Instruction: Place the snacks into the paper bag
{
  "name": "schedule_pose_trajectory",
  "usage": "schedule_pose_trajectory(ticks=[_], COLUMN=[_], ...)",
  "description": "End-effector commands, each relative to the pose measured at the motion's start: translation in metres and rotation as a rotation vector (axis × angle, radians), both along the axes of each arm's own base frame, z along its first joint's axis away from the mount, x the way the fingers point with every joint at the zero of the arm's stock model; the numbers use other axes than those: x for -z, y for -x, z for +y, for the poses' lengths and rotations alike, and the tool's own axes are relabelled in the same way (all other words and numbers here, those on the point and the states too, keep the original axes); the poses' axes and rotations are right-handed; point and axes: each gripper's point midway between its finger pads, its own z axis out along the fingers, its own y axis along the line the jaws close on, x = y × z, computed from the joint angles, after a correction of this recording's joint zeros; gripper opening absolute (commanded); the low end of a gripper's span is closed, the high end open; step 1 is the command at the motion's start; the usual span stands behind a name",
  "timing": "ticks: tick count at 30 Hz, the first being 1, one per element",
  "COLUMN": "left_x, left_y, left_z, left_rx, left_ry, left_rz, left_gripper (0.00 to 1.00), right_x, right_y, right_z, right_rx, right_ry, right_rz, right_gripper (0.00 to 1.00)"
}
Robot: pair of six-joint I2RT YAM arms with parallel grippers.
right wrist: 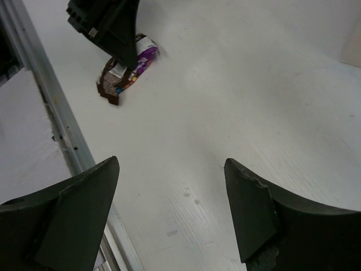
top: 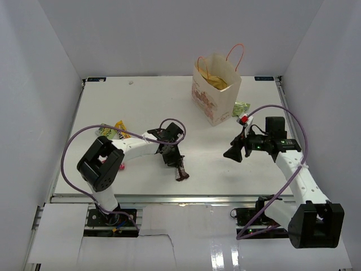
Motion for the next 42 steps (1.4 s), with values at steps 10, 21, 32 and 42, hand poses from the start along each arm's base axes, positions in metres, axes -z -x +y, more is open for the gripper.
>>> schedule_pose_trajectory(ticks=[10,21,32,42], left_x=[-0.088,-0.127,-0.145,-0.170], left_y=[-0.039,-0.066,-0.062,-0.063], left_z=[-0.066,-0.101,-0.096,-0.083], left_rx=[0.057,0.024,0.016,0.078], left_ry=[0.374,0.579,0.655,0.747], left_rz=[-0.227,-0.204,-0.224,-0.302], left_gripper=[0.24,0.25,0.30,0.43], right_x=[0.010,0.032,0.042,0.015], right_y=[0.001,-0.019,-0.039,-0.046], right_z=[0.088,0.123,0.121,0.119], right_rx=[0.063,0.130,0.172,0.052], right_ry=[-0.047,0.056,0.124,0.158], right_rz=[0.305,0.339,0.304,0.125], right_gripper=[0.83,0.81,0.47,0.10])
